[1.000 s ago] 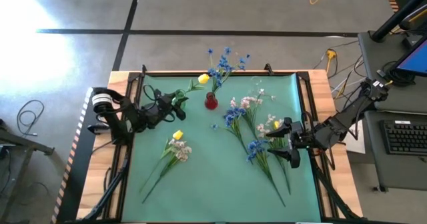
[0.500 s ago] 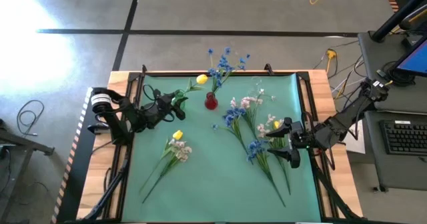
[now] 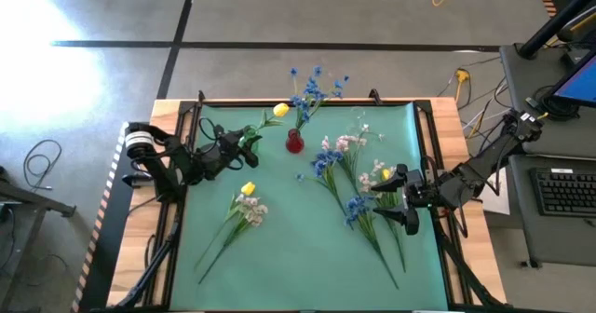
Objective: Sort flowers into vase by color
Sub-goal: Put the middle yellow flower into the green vase
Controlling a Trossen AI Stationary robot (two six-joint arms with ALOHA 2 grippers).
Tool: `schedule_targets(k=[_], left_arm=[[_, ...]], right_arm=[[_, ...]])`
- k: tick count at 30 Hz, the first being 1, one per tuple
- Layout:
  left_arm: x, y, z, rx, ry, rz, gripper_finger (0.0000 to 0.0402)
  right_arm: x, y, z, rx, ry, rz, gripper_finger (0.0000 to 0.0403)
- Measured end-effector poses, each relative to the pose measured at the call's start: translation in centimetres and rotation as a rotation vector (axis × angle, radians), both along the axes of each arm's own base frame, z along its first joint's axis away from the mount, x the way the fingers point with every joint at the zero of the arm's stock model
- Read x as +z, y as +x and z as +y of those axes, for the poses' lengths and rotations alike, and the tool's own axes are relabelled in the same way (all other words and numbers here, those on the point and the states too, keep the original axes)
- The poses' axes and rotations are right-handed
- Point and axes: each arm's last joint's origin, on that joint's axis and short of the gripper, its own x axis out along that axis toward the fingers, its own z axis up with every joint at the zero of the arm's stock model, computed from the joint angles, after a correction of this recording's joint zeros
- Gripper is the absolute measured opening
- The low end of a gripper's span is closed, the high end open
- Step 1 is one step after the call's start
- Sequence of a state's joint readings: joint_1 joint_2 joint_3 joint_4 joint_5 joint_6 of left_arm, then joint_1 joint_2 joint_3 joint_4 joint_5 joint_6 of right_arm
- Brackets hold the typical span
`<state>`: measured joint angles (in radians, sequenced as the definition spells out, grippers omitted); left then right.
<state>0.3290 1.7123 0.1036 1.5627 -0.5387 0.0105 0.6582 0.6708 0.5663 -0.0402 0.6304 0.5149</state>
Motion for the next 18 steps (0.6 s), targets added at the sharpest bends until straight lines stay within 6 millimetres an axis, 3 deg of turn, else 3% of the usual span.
schedule_targets(k=[11,18], left_arm=[[1.8,2.2,0.7,-0.006,0.07,-0.068,0.0129],[1.3,1.6,0.6,-0.005,0.072,-0.032,0.0129]], right_arm=[[0.0,0.0,0.0,0.0,0.0,0.0,0.032],[0.0,0.0,0.0,0.001,0.0,0.0,0.032]])
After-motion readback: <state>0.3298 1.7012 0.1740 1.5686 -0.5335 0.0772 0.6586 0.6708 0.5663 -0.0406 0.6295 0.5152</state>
